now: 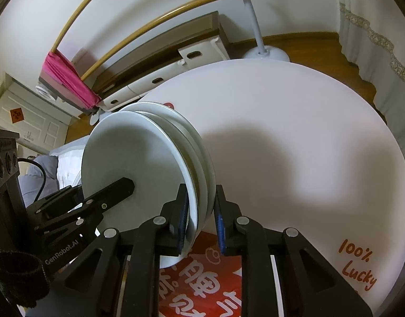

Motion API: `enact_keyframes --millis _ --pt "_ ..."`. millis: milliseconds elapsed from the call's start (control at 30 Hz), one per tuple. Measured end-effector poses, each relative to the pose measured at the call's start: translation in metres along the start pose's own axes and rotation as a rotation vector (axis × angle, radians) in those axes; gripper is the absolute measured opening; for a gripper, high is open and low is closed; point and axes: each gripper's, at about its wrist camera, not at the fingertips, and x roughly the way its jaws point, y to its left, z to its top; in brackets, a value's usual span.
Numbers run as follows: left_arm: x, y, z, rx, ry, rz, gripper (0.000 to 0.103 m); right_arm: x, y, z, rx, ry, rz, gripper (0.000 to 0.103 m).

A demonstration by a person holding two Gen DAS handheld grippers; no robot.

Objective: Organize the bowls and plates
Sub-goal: 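Carry the bowl stack over the grey-rimmed plate stack with both tools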

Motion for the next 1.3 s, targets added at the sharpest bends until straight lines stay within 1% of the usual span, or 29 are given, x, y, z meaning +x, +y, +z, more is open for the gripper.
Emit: enact_keyframes --millis 400,767,1033,1300 --pt "-0.012 -0.006 -0.005 0.014 -0.008 0.013 0.025 -0.003 -0.002 -0.005 -0.003 0.012 0.012 0.019" --pt "-0.038 -0.005 -0.016 0.023 -0.039 0.011 0.025 -0.019 0.002 -0.014 -0.011 -0.015 0.023 0.019" --pt "-0.067 0.004 -0.032 0.016 -0.081 0.022 0.025 -0.036 0.025 -0.03 -0.042 -0.041 0.037 0.019" --pt "-0.101 0.028 -0.06 -0.02 -0.12 0.046 0.025 -0.041 0.062 -0.05 -0.091 -0.044 0.058 0.019"
